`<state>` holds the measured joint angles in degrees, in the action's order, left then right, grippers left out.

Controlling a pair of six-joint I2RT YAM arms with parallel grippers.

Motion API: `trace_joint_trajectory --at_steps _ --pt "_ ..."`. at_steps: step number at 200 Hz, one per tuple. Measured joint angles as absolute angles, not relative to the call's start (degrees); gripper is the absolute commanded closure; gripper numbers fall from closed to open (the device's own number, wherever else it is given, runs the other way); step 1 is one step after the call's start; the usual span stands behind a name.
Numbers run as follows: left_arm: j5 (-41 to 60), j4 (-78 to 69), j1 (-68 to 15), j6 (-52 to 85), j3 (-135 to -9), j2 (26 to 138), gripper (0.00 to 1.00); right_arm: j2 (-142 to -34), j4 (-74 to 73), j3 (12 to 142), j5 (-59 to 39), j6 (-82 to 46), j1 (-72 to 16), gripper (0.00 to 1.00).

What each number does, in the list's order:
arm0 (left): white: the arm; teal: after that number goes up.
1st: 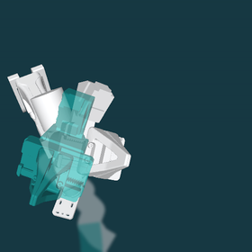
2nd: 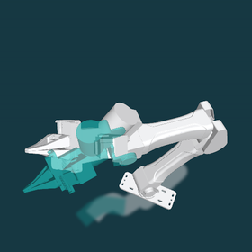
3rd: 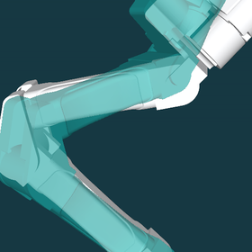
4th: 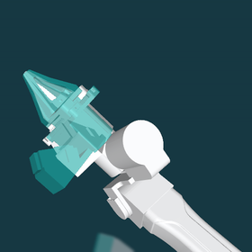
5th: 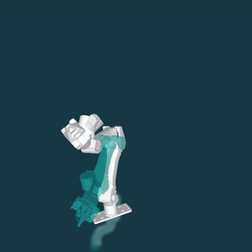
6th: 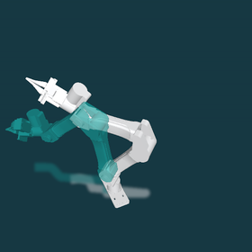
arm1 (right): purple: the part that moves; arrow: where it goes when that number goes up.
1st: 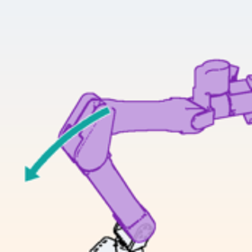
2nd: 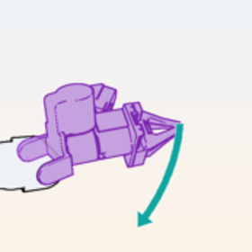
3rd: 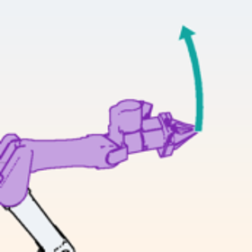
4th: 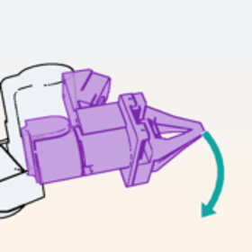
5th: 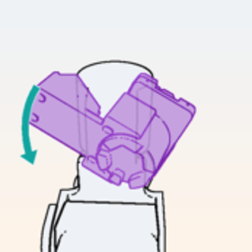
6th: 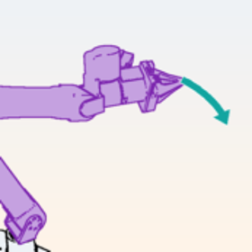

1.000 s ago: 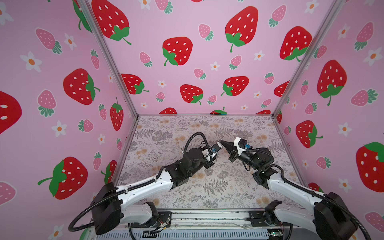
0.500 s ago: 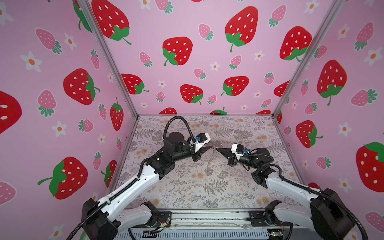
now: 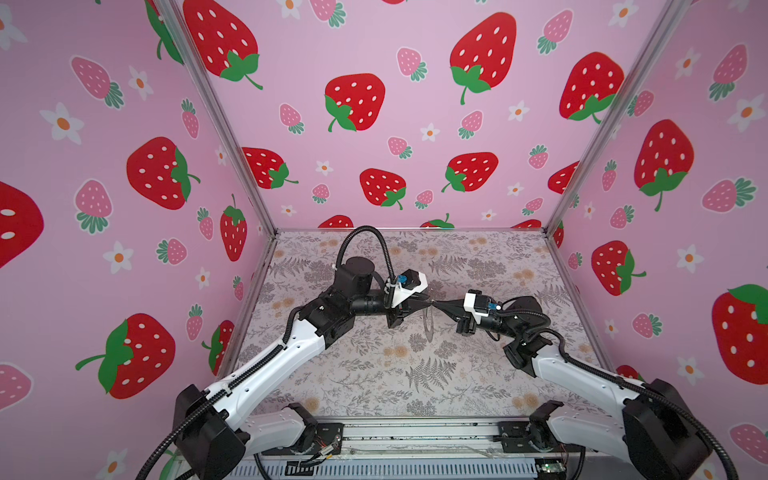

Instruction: Put the keys on the keyring

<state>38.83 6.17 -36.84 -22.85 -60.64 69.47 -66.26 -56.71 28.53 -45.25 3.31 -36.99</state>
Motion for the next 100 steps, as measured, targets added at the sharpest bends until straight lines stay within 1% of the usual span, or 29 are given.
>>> trace_joint_trajectory --at_steps 37,51,56,58,63,77,87,98,100 --pt "39.7 7.05 -36.73 -23.11 -61.23 70.02 0.88 -66.02 -55.79 28.51 -46.48 5.28 -36.99 1.0" --pt "40.29 7.33 -36.73 -23.2 -61.54 70.3 0.93 -65.84 -55.57 28.51 -46.7 5.93 -36.99 1.0" --pt "40.4 7.38 -36.71 -23.44 -61.63 70.46 0.93 -65.78 -55.53 28.51 -46.85 6.07 -36.97 1.0" --pt "40.6 7.44 -36.69 -23.4 -61.71 70.54 0.97 -65.76 -55.53 28.51 -46.89 6.09 -36.95 1.0" --pt "40.8 7.51 -36.67 -23.66 -61.87 70.7 1.0 -65.71 -55.44 28.53 -47.0 6.15 -36.95 1.0" --pt "41.41 7.64 -36.49 -24.12 -62.08 71.05 1.0 -65.67 -55.22 28.53 -47.03 6.24 -36.95 1.0" --pt "41.67 7.73 -36.4 -24.32 -62.15 71.24 1.0 -65.67 -55.0 28.53 -46.98 6.33 -36.95 0.93" --pt "41.69 8.23 -36.36 -24.29 -62.52 71.55 1.0 -65.67 -54.43 28.58 -46.5 6.52 -36.95 0.81" --pt "41.67 8.47 -36.36 -24.16 -62.63 71.61 1.0 -65.65 -54.35 28.58 -46.44 6.83 -36.95 0.8"
